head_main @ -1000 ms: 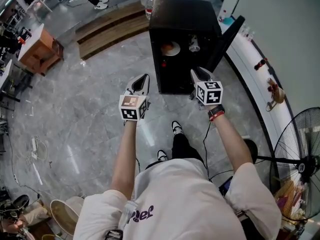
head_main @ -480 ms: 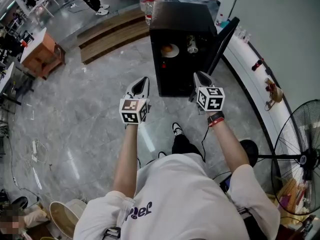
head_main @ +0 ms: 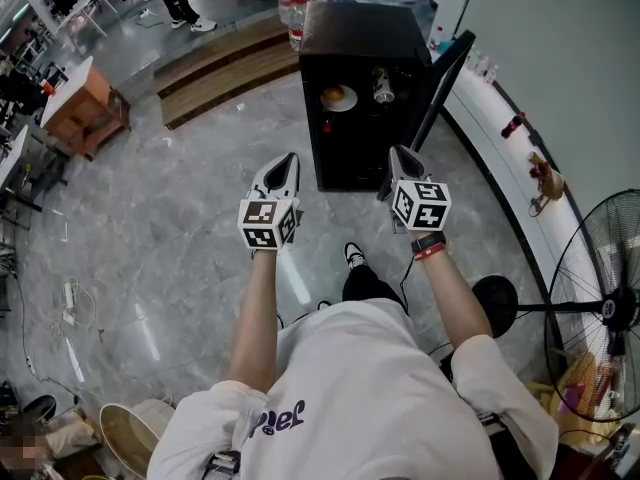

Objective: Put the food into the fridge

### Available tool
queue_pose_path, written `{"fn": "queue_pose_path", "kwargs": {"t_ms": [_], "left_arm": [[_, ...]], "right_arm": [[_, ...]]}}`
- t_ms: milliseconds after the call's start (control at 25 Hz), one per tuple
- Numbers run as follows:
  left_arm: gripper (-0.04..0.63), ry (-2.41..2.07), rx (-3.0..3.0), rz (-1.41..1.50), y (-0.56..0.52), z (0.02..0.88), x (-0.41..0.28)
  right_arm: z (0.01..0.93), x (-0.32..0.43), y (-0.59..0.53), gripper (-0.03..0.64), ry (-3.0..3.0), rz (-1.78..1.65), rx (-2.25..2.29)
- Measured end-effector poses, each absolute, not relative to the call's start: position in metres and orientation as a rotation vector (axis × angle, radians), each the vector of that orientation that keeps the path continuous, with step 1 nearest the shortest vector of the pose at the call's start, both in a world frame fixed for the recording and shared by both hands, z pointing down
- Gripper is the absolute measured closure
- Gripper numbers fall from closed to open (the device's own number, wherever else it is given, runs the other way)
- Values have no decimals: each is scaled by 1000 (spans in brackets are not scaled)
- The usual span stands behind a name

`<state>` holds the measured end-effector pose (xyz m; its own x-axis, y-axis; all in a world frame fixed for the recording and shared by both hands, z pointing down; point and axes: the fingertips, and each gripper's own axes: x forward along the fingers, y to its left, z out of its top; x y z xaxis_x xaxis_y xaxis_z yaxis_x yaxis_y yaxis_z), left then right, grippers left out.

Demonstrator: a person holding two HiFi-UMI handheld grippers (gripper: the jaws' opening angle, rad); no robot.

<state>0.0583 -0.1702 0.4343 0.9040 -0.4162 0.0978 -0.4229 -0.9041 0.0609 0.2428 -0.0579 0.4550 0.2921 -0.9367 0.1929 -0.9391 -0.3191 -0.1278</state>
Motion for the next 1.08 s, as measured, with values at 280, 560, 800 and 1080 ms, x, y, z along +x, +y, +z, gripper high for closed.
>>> {"fn": "queue_pose_path", "kwargs": {"t_ms": [280, 560, 800, 1080], "left_arm": [[577, -646, 3013, 77, -164, 429, 50], [577, -681, 2971, 118, -164, 439, 47], [577, -656, 2961, 141, -165, 445, 49], [577, -667, 2873, 110, -180, 456, 46]], "right_arm": [[456, 233, -49, 603, -1797, 346, 2544], [457, 231, -41, 604, -1771, 311, 2556], [460, 230, -42, 606, -1753, 343, 2560], [463, 219, -45, 606, -1692, 247, 2413]]}}
